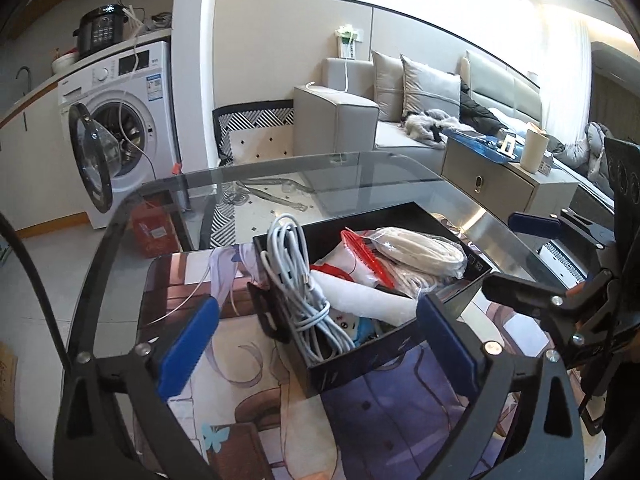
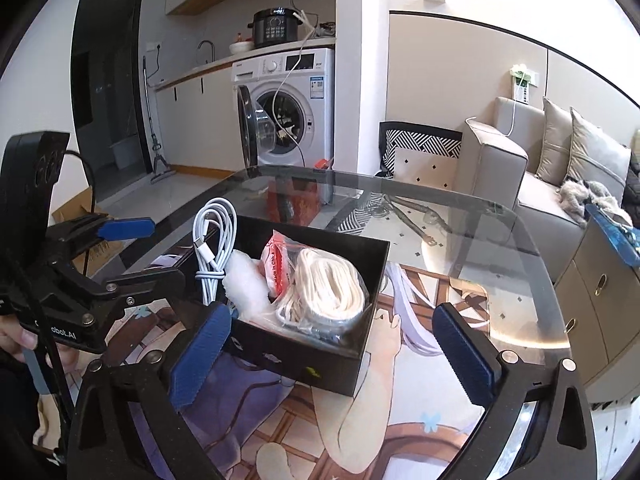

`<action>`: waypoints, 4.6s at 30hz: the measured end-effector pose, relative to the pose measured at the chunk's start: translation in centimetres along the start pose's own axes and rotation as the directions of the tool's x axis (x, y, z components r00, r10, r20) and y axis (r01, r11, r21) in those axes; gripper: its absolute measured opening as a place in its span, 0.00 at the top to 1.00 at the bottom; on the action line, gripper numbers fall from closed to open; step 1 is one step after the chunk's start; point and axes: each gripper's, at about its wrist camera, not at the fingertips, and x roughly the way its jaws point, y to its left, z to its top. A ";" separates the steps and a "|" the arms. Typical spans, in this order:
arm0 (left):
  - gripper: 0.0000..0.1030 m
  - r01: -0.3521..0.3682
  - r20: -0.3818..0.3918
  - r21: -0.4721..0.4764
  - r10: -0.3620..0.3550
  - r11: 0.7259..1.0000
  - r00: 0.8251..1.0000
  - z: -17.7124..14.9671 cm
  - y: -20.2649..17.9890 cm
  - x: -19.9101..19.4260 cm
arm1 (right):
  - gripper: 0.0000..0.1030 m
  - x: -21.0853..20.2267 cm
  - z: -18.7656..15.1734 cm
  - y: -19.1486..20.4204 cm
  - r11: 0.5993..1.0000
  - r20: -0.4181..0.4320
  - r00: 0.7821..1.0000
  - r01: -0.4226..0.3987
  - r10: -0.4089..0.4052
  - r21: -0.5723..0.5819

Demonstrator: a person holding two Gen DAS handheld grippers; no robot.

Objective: Organize soft objects

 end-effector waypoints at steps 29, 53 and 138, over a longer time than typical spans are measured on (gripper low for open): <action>0.00 -0.096 0.148 -0.078 0.107 0.992 0.983 -3.5 -0.5 0.2 | 0.00 -2.0 -3.5 1.2 1.000 0.199 0.980 -0.017 0.014 0.013; 0.00 -0.107 0.146 -0.068 0.116 0.992 0.982 -3.8 -0.9 0.2 | 0.00 -2.6 -4.4 1.6 1.000 0.239 0.971 0.027 -0.024 -0.011; 0.00 -0.115 0.152 -0.053 0.122 0.992 0.981 -3.8 -0.8 -0.1 | 0.00 -2.6 -4.5 1.6 1.000 0.238 0.971 0.028 -0.024 -0.013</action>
